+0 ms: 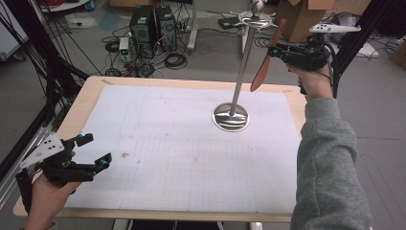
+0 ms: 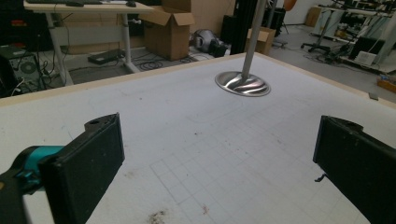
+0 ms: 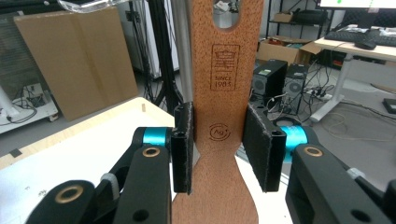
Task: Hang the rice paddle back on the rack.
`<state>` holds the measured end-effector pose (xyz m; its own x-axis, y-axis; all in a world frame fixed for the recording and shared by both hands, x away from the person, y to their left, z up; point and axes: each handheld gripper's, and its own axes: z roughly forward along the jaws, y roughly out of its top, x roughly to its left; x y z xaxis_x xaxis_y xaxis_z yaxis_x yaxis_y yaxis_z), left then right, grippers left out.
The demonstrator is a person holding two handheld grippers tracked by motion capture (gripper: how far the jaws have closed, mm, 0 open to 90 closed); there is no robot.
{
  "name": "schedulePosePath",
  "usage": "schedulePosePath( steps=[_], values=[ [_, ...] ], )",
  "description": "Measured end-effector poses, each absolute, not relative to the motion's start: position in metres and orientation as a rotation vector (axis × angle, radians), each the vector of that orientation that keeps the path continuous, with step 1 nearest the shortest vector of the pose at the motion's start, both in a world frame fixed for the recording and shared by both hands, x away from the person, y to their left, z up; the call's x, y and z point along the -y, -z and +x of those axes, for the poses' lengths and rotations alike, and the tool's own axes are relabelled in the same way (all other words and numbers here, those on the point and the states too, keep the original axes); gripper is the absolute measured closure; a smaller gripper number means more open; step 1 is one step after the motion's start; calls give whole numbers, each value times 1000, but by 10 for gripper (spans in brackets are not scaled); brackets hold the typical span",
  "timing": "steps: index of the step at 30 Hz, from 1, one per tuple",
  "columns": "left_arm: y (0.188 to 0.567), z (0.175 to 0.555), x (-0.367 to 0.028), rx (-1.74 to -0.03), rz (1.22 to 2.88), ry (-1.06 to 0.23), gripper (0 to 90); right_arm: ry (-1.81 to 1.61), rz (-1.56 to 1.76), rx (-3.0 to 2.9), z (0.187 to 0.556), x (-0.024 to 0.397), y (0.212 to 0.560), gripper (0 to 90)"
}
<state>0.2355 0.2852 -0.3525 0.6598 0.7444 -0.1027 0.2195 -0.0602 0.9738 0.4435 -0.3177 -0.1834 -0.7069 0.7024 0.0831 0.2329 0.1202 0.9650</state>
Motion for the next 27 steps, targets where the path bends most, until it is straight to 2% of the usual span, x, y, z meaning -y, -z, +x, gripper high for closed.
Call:
schedulePosePath(
  steps=[27],
  values=[
    [354, 237, -279, -799, 1635, -515, 23, -1613, 924, -2019, 448, 310, 190, 647]
  ],
)
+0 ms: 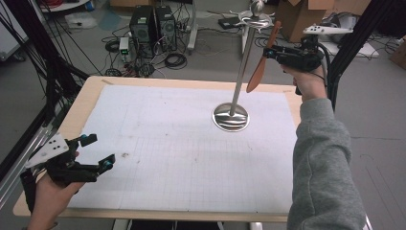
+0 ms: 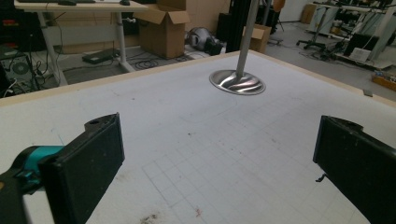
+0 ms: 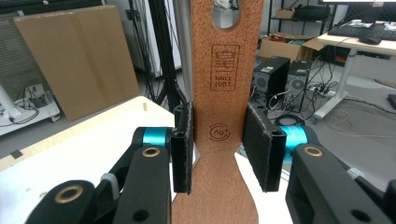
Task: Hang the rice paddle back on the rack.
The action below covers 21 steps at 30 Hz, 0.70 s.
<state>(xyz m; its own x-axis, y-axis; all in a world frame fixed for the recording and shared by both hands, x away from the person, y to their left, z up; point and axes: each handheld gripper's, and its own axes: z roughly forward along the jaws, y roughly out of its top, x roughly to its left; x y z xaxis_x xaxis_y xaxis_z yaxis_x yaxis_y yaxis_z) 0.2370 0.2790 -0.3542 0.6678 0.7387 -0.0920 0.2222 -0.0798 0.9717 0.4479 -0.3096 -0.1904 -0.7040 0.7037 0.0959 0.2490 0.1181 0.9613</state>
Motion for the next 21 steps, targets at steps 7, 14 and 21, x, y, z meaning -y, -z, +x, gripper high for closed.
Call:
schedulePosePath(
  steps=[7, 14, 21],
  values=[
    [356, 238, -280, -810, 1626, -524, 23, -1596, 929, -1985, 444, 309, 190, 622],
    [360, 242, -276, -812, 1638, -507, 23, -1587, 938, -1960, 435, 312, 192, 504],
    [361, 243, -274, -807, 1637, -501, 23, -1592, 931, -1938, 425, 313, 193, 415]
  ],
)
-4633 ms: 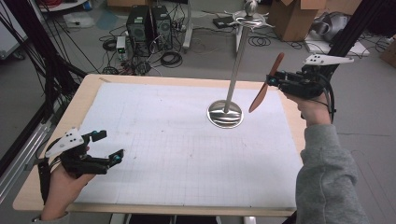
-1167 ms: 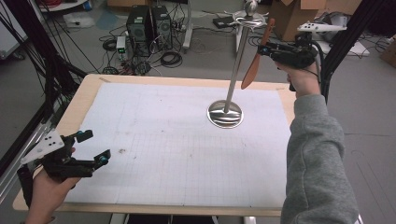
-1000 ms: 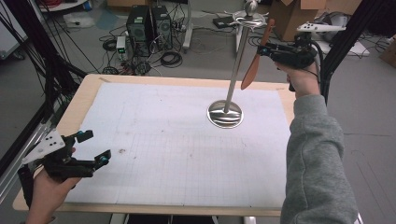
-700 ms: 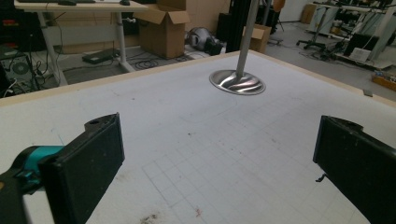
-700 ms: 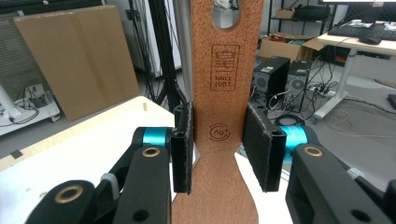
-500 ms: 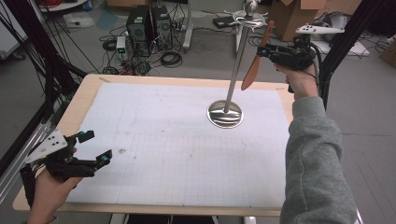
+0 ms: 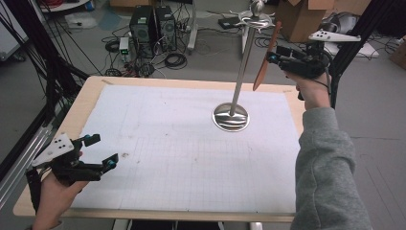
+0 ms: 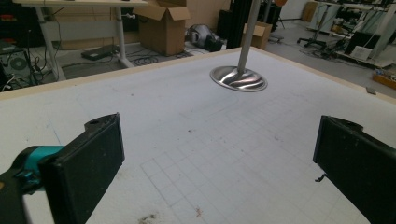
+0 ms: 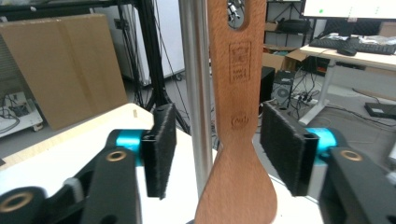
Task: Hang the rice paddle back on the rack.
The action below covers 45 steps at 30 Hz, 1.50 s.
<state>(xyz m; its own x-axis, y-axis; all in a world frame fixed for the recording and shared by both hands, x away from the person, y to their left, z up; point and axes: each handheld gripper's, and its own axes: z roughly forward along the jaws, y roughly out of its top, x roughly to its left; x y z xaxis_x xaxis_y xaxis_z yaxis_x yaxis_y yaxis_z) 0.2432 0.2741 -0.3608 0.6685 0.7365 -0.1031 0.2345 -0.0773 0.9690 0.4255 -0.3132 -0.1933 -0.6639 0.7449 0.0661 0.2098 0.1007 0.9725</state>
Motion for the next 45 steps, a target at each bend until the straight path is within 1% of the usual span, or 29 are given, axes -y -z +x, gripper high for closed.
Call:
schedulePosePath(
  steps=[2, 3, 4, 7, 8, 9, 12, 13, 14, 15, 20, 26, 30, 35, 45],
  values=[
    [361, 244, -274, -808, 1640, -498, 23, -1581, 940, -1949, 423, 313, 195, 385],
    [362, 245, -273, -808, 1641, -499, 23, -1580, 935, -1949, 421, 311, 196, 336],
    [362, 245, -273, -808, 1641, -499, 23, -1580, 935, -1949, 421, 311, 196, 336],
    [362, 246, -274, -810, 1639, -494, 23, -1580, 918, -1982, 417, 307, 200, 261],
    [362, 246, -274, -810, 1639, -494, 23, -1580, 918, -1982, 417, 307, 200, 261],
    [363, 247, -274, -812, 1635, -492, 23, -1571, 898, -2008, 414, 302, 203, 232],
    [363, 248, -274, -812, 1634, -489, 23, -1566, 891, -2010, 411, 300, 206, 206],
    [363, 249, -274, -811, 1634, -487, 23, -1576, 883, -2009, 410, 298, 209, 178],
    [363, 249, -274, -809, 1637, -487, 23, -1576, 883, -2009, 410, 298, 209, 178],
    [362, 250, -273, -808, 1633, -485, 23, -1564, 885, -2017, 408, 297, 212, 153],
    [362, 250, -272, -808, 1629, -486, 23, -1532, 859, -2043, 403, 291, 220, 137],
    [363, 252, -268, -806, 1634, -480, 23, -1582, 845, -2010, 388, 292, 230, 119],
    [366, 254, -265, -802, 1642, -468, 23, -1599, 851, -2002, 381, 294, 238, 119],
    [368, 255, -260, -797, 1657, -464, 23, -1615, 856, -2000, 369, 297, 256, 118],
    [374, 259, -253, -810, 1647, -492, 23, -1635, 865, -1990, 356, 298, 277, 118]
  ],
)
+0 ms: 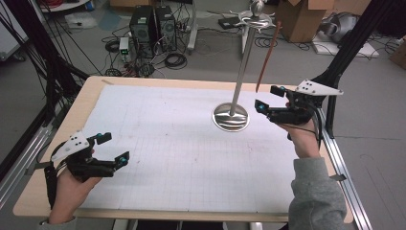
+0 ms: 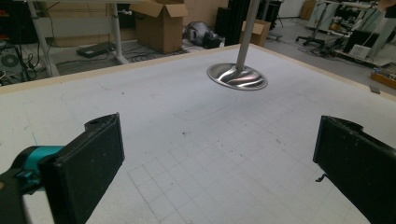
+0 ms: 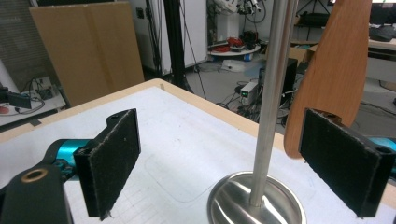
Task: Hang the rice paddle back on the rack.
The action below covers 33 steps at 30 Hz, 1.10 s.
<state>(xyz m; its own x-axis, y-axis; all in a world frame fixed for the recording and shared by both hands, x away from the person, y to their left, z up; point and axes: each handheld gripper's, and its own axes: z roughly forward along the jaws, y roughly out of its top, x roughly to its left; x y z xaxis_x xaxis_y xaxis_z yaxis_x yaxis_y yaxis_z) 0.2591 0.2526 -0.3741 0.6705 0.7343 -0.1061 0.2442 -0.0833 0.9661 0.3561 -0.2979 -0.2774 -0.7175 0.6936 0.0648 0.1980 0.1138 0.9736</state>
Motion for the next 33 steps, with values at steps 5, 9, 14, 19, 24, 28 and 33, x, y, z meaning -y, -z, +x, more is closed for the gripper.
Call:
schedulePosePath(
  steps=[5, 9, 14, 19, 24, 28, 33],
  values=[
    [375, 260, -250, -811, 1650, -487, 23, -1608, 877, -1999, 349, 294, 291, 118],
    [374, 258, -251, -819, 1642, -498, 23, -1593, 881, -2013, 344, 291, 301, 118],
    [373, 257, -254, -827, 1633, -511, 23, -1591, 859, -2012, 333, 288, 307, 118],
    [374, 258, -257, -832, 1632, -516, 23, -1583, 850, -2015, 321, 287, 313, 118],
    [376, 260, -256, -841, 1633, -518, 23, -1571, 838, -1956, 307, 285, 319, 119],
    [379, 262, -251, -835, 1646, -512, 23, -1577, 858, -1956, 303, 287, 329, 118],
    [378, 261, -248, -823, 1650, -516, 23, -1601, 880, -1946, 296, 292, 338, 118]
  ],
)
